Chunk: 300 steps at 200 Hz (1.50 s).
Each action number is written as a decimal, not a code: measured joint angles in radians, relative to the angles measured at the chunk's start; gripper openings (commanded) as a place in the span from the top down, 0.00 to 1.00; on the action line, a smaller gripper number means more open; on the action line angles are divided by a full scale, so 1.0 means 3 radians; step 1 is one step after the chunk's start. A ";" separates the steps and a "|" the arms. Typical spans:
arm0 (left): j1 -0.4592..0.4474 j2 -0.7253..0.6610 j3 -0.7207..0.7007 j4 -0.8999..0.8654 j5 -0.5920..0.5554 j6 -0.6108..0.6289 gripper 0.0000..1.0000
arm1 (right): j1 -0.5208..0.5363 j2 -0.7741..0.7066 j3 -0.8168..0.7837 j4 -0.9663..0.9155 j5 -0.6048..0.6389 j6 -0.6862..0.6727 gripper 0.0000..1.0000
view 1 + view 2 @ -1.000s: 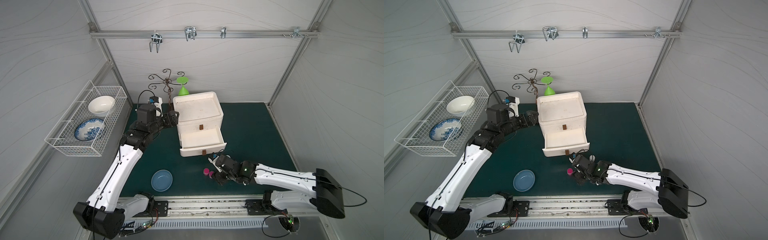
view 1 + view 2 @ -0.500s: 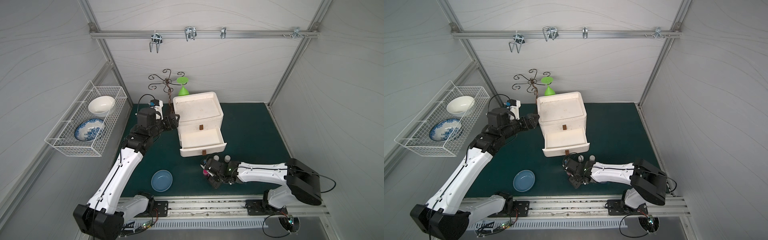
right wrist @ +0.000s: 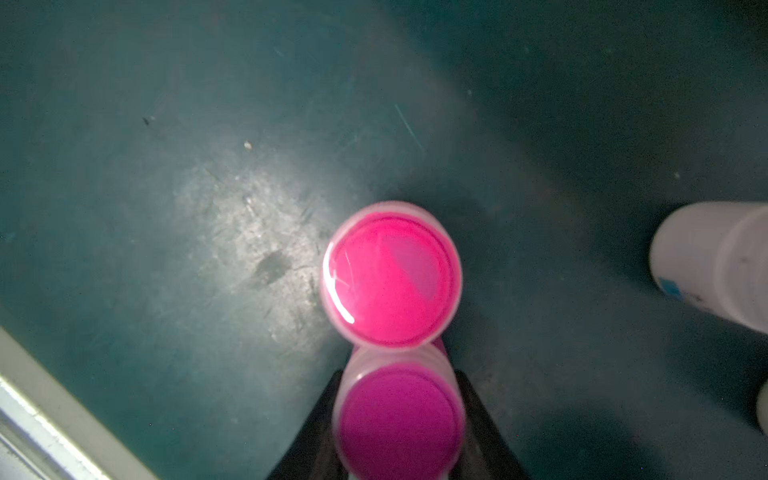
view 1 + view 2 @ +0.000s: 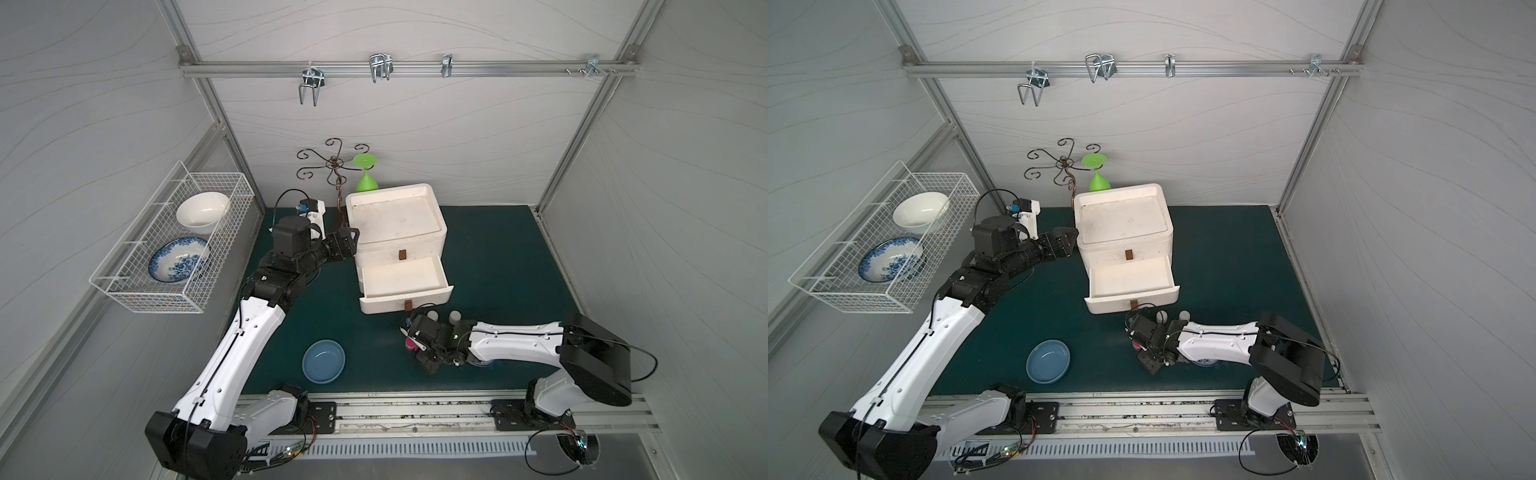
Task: Put the paint cans in the drawer according to color
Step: Pick up the paint can at the center of the board, then place the paint can in the drawer.
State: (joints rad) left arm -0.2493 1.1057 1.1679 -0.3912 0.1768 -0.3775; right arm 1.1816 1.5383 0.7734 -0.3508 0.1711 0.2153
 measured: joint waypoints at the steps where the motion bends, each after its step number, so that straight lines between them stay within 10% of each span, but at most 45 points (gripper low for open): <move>1: 0.0000 0.0000 -0.0001 0.0000 0.0000 0.0000 0.11 | 0.0000 -0.0001 0.0000 0.0000 0.0001 0.0004 0.72; 119: 0.0009 -0.0065 -0.0006 0.0000 -0.0011 0.0001 0.11 | 0.0195 -0.1146 0.0861 -0.0810 0.0329 0.0148 0.72; 300: 0.0090 -0.0075 -0.0006 0.0001 0.0051 -0.0038 0.00 | -0.0599 0.1174 0.2728 -0.0748 0.0196 -0.0479 0.65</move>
State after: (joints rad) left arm -0.2222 1.0832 1.1660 -0.3908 0.1921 -0.3889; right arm 1.0019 1.8904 1.5917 -0.5751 0.2298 0.0715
